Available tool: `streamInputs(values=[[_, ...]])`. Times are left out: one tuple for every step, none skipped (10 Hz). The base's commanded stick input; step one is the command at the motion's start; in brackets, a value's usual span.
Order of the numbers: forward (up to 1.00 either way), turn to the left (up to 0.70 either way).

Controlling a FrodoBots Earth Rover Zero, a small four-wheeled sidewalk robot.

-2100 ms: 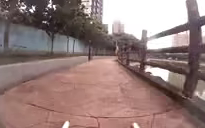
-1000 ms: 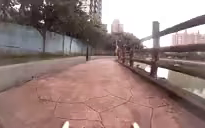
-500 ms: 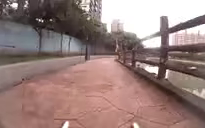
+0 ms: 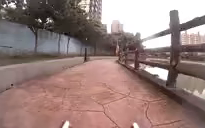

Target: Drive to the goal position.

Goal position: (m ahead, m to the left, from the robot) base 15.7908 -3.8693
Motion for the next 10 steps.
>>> streamInputs(values=[[0.7, 0.0], [0.7, 0.0], [0.7, 0.0], [0.7, 0.0], [0.7, 0.0], [0.7, 0.0], [0.7, 0.0], [0.7, 0.0], [0.7, 0.0], [0.7, 0.0]])
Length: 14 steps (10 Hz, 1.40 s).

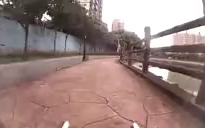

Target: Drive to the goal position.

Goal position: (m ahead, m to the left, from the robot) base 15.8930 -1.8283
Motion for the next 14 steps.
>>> streamInputs(values=[[0.7, 0.0], [0.7, 0.0], [0.7, 0.0], [0.7, 0.0], [0.7, 0.0], [0.7, 0.0], [0.7, 0.0], [0.7, 0.0], [0.7, 0.0], [0.7, 0.0], [0.7, 0.0], [0.7, 0.0], [0.7, 0.0], [0.7, 0.0]])
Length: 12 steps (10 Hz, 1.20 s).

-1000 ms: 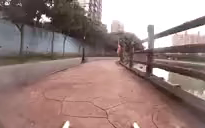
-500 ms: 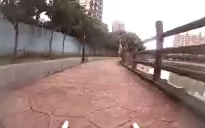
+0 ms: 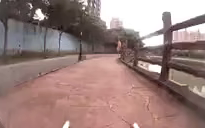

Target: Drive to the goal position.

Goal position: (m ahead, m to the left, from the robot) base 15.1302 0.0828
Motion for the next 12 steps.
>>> streamInputs(values=[[0.7, 0.0], [0.7, 0.0], [0.7, 0.0], [0.7, 0.0], [0.7, 0.0], [0.7, 0.0], [0.7, 0.0], [0.7, 0.0], [0.7, 0.0], [0.7, 0.0], [0.7, 0.0], [0.7, 0.0]])
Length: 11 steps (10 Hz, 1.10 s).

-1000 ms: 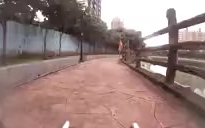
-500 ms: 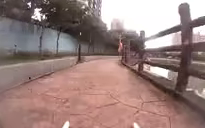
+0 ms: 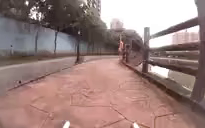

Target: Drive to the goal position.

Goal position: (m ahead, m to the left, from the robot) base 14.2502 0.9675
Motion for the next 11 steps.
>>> streamInputs(values=[[0.7, 0.0], [0.7, 0.0], [0.7, 0.0], [0.7, 0.0], [0.7, 0.0], [0.7, 0.0], [0.7, 0.0], [0.7, 0.0], [0.7, 0.0], [0.7, 0.0], [0.7, 0.0]])
